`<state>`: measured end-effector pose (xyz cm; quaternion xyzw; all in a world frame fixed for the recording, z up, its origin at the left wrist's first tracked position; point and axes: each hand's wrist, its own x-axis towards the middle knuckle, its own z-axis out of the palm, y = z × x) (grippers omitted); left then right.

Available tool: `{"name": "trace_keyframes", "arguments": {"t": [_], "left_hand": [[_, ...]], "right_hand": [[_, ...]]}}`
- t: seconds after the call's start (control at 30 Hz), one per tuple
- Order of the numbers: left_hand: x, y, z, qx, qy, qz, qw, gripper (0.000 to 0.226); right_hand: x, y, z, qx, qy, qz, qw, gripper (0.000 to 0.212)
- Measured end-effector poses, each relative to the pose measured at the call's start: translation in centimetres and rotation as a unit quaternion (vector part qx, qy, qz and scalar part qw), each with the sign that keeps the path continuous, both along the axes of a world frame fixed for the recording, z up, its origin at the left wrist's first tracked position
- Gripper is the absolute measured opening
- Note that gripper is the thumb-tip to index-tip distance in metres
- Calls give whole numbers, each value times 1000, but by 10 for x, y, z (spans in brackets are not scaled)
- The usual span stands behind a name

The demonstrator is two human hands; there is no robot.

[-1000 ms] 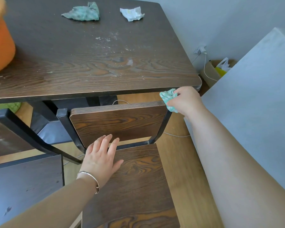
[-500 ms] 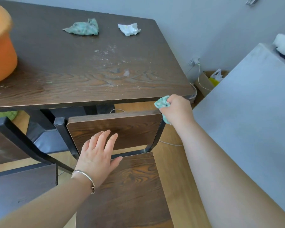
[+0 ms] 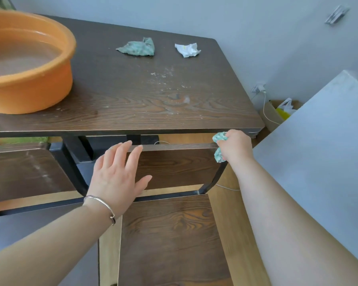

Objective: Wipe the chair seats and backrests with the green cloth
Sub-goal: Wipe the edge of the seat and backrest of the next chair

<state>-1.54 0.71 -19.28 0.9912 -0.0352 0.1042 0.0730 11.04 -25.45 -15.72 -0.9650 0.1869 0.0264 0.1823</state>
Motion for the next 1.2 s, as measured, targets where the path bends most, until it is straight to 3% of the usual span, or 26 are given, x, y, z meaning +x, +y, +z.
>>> {"name": "trace_keyframes", "arguments": {"t": [0.1,0.4,0.57,0.73,1.2], "left_hand": [[-6,22,1,-8,5,27,1000,74],[-25,67,-7,-15,30,72,997,79],[-25,74,-11,-17,40,74,996,78],[-22,67,-13,-21,36,69,997,79],[-14,-21,-28,-16,67,-11,998,76]], "right_hand": [[-6,37,-1,-25,9,34,999,35],[-34,190,-7,34,6,176,984,31],[-40,221,-5,-12,5,252,968,34],[-38,190,1,-102,-2,275,956,29],[13,-5,-6,-159,20,120,980,29]]}}
